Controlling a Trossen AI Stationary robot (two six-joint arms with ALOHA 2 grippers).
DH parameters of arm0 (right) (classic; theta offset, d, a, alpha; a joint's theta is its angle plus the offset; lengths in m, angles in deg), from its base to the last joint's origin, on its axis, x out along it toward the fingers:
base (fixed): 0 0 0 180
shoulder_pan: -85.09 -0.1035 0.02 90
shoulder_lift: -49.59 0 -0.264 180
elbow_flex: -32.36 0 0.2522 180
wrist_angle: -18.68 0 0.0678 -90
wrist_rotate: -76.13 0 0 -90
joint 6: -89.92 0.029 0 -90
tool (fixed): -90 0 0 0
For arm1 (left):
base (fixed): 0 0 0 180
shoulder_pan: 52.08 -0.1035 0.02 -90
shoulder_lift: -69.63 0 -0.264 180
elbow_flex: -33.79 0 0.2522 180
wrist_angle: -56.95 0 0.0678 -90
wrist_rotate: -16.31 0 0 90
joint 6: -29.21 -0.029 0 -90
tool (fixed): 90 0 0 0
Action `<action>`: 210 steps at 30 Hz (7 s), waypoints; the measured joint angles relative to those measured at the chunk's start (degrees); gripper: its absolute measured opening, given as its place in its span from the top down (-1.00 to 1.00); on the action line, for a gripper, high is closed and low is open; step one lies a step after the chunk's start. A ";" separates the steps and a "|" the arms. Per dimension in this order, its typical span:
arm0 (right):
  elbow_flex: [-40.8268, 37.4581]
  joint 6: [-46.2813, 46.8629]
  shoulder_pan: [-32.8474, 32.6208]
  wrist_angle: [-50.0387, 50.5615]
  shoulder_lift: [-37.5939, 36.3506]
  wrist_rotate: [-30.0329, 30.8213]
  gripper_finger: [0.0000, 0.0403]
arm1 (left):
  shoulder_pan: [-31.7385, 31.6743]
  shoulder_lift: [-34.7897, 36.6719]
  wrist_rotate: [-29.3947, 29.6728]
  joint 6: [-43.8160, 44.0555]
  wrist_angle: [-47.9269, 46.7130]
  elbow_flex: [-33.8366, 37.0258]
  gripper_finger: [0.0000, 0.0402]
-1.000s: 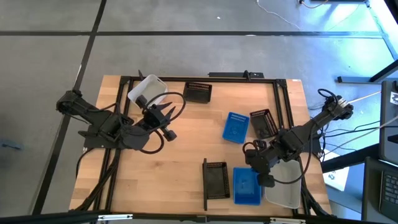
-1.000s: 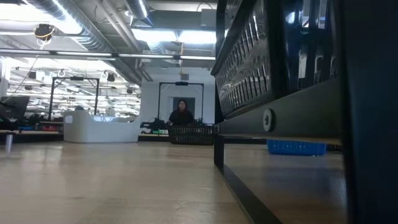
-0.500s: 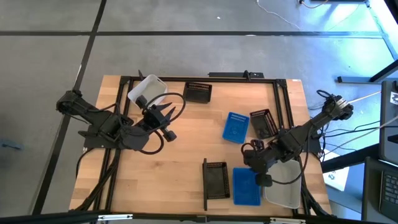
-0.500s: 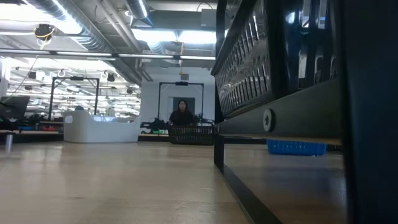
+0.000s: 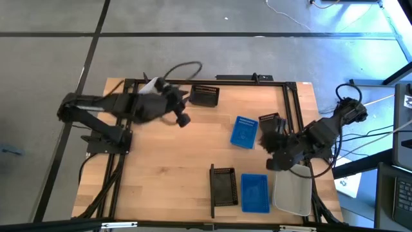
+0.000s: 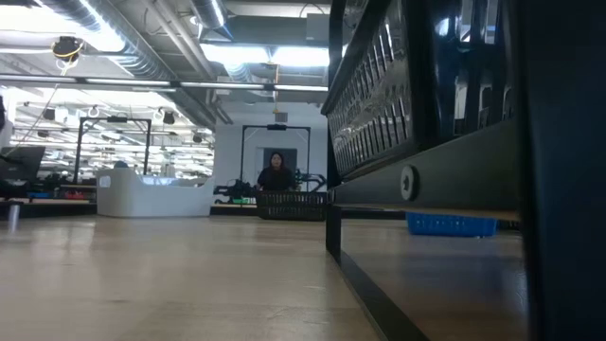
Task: Stack baskets on shelf by color
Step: Stack the top black bin on top of the black bin on the shelf
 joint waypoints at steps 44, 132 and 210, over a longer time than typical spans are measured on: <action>3.60 0.46 0.11 8.35 -18.46 28.03 0.70 | -44.62 -34.89 -59.15 -60.00 -4.50 4.94 0.63; -19.32 -53.73 37.00 -53.96 -10.08 5.79 0.70 | -10.22 -20.90 1.20 -84.24 28.77 4.87 1.00; -19.28 -46.00 42.56 -52.32 -8.21 -0.11 0.99 | -7.97 -20.90 1.72 -78.60 28.58 4.98 0.79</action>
